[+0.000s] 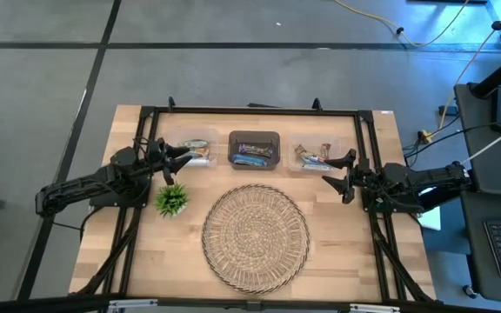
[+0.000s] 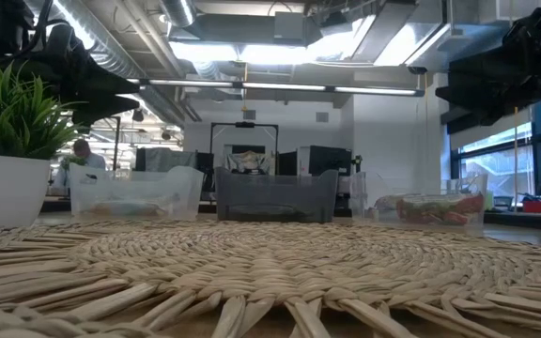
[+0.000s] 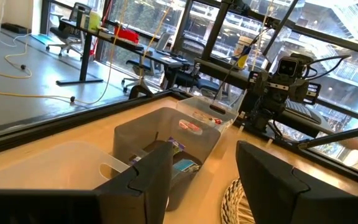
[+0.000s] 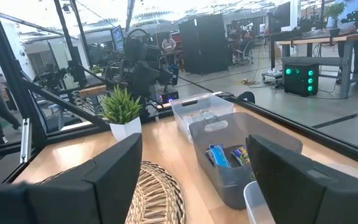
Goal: Pick and place Granola Bars by type
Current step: Return to Home Position
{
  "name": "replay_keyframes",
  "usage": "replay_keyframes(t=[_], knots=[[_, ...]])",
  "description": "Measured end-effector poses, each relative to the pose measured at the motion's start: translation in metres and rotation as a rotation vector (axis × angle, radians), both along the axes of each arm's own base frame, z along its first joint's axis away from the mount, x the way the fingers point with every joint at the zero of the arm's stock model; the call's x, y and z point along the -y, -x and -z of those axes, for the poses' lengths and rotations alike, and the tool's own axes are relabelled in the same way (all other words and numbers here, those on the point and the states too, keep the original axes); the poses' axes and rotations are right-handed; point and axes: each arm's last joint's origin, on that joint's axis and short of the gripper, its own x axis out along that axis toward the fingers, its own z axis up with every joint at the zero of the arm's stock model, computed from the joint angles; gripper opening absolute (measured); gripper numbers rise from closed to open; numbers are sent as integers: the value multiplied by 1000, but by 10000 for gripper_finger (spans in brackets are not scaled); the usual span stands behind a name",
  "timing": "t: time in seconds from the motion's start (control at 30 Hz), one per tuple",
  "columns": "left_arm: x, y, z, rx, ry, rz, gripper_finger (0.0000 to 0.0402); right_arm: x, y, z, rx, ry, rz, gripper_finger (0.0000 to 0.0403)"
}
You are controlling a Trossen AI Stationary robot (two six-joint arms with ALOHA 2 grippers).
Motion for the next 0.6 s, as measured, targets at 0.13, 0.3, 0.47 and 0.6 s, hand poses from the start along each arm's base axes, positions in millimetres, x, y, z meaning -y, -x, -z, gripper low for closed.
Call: replay_keyframes(t=[0.13,0.3,0.47,0.6], knots=[[0,0,0,0,0,0,171,0,0,0,0,1,0,294],[0,0,0,0,0,0,169,0,0,0,0,1,0,294],[0,0,0,0,0,0,173,0,0,0,0,1,0,294],[0,0,0,0,0,0,173,0,0,0,0,1,0,294]])
